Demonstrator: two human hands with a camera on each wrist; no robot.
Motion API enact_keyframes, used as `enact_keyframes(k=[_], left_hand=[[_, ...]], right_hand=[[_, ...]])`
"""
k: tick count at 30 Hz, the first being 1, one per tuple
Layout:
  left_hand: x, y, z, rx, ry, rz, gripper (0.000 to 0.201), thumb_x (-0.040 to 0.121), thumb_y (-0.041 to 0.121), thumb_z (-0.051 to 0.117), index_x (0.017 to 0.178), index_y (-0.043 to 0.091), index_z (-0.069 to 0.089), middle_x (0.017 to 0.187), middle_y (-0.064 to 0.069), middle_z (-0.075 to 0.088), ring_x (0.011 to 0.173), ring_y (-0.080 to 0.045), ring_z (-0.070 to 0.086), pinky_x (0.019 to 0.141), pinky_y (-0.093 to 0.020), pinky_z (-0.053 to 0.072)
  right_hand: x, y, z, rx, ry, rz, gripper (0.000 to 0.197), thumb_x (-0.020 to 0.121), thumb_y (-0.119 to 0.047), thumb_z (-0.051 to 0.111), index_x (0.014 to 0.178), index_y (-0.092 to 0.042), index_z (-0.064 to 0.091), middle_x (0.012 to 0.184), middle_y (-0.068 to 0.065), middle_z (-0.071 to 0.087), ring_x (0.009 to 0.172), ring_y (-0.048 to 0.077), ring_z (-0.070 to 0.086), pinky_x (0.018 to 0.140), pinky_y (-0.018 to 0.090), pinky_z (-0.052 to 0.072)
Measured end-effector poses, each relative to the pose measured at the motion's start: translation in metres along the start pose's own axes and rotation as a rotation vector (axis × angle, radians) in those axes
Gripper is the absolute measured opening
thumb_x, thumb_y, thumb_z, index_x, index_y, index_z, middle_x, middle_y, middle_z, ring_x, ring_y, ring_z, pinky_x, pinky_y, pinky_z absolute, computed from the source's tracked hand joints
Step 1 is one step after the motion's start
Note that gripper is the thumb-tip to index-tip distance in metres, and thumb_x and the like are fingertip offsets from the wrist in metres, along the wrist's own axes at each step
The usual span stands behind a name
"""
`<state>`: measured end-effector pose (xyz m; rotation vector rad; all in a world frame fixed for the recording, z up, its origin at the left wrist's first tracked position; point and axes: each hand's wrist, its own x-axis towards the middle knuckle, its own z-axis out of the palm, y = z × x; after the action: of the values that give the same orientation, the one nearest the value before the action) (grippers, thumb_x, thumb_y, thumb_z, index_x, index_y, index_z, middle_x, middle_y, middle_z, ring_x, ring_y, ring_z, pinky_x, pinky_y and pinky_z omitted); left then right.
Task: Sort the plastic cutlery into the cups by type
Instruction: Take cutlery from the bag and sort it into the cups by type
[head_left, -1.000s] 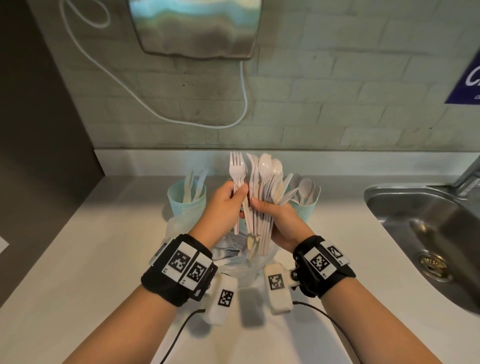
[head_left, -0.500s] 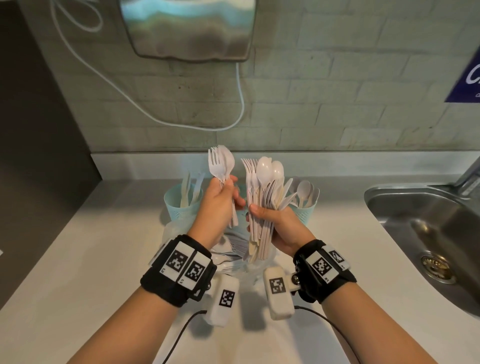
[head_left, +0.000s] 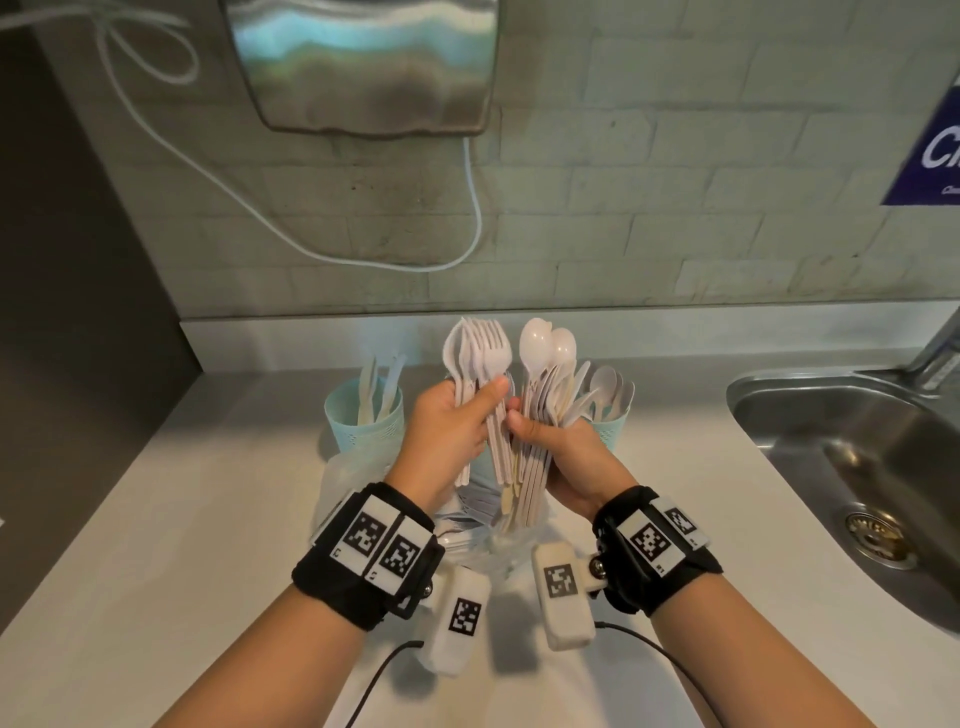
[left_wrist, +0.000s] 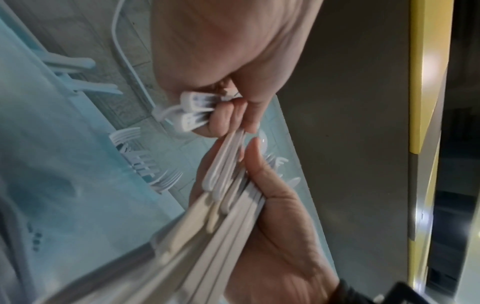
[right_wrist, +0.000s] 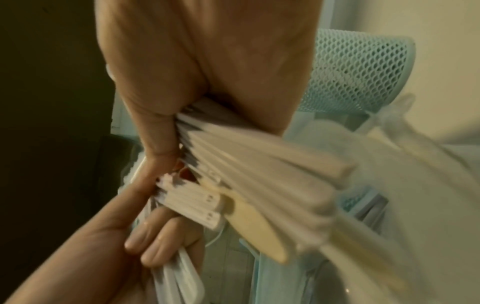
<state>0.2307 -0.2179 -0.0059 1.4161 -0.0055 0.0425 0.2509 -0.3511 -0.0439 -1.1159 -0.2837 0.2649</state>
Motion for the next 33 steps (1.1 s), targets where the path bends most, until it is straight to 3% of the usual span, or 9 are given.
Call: enact_keyframes(k=[3, 6, 8, 15, 18, 20, 24, 28, 33], left_hand=[[0.008, 0.004, -0.005, 0.034, 0.063, 0.029, 0.015, 0.094, 0.022, 0.054, 0.086, 0.013, 0.063, 0.071, 0.0, 0.066, 0.042, 0.002, 0.049, 0.043, -0.011, 0.039], [0.021, 0.009, -0.015, 0.152, 0.124, 0.098, 0.028, 0.095, 0.031, 0.052, 0.072, 0.025, 0.067, 0.08, -0.002, 0.071, 0.058, -0.006, 0.055, 0.059, -0.025, 0.041], [0.029, 0.014, -0.019, 0.192, 0.125, 0.123, 0.028, 0.096, 0.033, 0.048, 0.077, 0.026, 0.067, 0.081, 0.001, 0.072, 0.075, -0.012, 0.061, 0.07, -0.027, 0.045], [0.069, 0.018, -0.001, 0.036, 0.109, 0.091, 0.015, 0.101, 0.017, 0.035, 0.096, 0.019, 0.049, 0.065, 0.002, 0.036, 0.059, -0.01, 0.039, 0.057, -0.023, 0.037], [0.087, 0.015, 0.007, 0.097, 0.129, 0.114, 0.019, 0.094, 0.004, 0.039, 0.098, 0.018, 0.051, 0.073, 0.001, 0.043, 0.063, -0.011, 0.041, 0.064, -0.026, 0.037], [0.095, 0.012, 0.01, 0.214, 0.096, 0.136, 0.012, 0.097, 0.012, 0.04, 0.094, 0.017, 0.051, 0.08, -0.003, 0.048, 0.071, -0.015, 0.046, 0.071, -0.029, 0.04], [0.106, -0.008, 0.01, 0.404, 0.08, 0.095, 0.02, 0.098, 0.012, 0.04, 0.084, 0.013, 0.054, 0.087, -0.011, 0.055, 0.076, -0.021, 0.051, 0.065, -0.027, 0.04], [0.106, -0.03, 0.004, 0.534, 0.004, -0.049, 0.026, 0.091, -0.002, 0.051, 0.115, -0.002, 0.057, 0.106, -0.017, 0.062, 0.101, -0.028, 0.059, 0.086, -0.032, 0.046], [0.104, -0.032, -0.003, 0.592, -0.039, -0.141, 0.037, 0.081, 0.002, 0.068, 0.117, 0.003, 0.059, 0.111, -0.012, 0.064, 0.104, -0.026, 0.059, 0.086, -0.032, 0.045]], right_hand=[[-0.002, -0.003, -0.007, 0.042, 0.098, 0.048, 0.011, 0.088, 0.0, 0.056, 0.087, -0.011, 0.057, 0.072, 0.003, 0.059, 0.066, 0.016, 0.062, 0.063, 0.029, 0.055], [-0.005, -0.007, -0.014, 0.069, 0.161, 0.043, 0.013, 0.089, 0.002, 0.055, 0.087, -0.011, 0.054, 0.069, 0.003, 0.055, 0.06, 0.015, 0.059, 0.06, 0.028, 0.054], [-0.006, -0.009, -0.017, 0.095, 0.185, 0.031, 0.013, 0.089, 0.003, 0.054, 0.089, -0.01, 0.052, 0.068, 0.002, 0.053, 0.058, 0.015, 0.058, 0.058, 0.027, 0.055], [-0.007, -0.012, -0.021, 0.05, 0.204, -0.005, 0.014, 0.088, 0.002, 0.057, 0.093, -0.01, 0.051, 0.069, 0.003, 0.054, 0.06, 0.017, 0.059, 0.06, 0.03, 0.054], [-0.009, -0.016, -0.021, 0.045, 0.202, -0.013, 0.014, 0.088, 0.003, 0.056, 0.092, -0.009, 0.052, 0.067, 0.003, 0.055, 0.061, 0.018, 0.058, 0.059, 0.031, 0.055], [-0.01, -0.019, -0.022, 0.045, 0.203, -0.016, 0.014, 0.088, 0.003, 0.056, 0.091, -0.01, 0.052, 0.068, 0.003, 0.054, 0.061, 0.018, 0.058, 0.06, 0.031, 0.055], [-0.012, -0.022, -0.026, 0.051, 0.213, -0.024, 0.014, 0.087, 0.003, 0.057, 0.092, -0.01, 0.053, 0.07, 0.004, 0.054, 0.061, 0.017, 0.058, 0.062, 0.031, 0.055], [-0.012, -0.025, -0.028, 0.056, 0.196, -0.038, 0.014, 0.086, 0.002, 0.057, 0.092, -0.01, 0.053, 0.069, 0.003, 0.055, 0.061, 0.017, 0.059, 0.062, 0.031, 0.055], [-0.009, -0.028, -0.026, 0.039, 0.193, -0.025, 0.015, 0.086, 0.001, 0.06, 0.092, -0.011, 0.053, 0.071, 0.004, 0.057, 0.064, 0.02, 0.059, 0.065, 0.034, 0.053]])
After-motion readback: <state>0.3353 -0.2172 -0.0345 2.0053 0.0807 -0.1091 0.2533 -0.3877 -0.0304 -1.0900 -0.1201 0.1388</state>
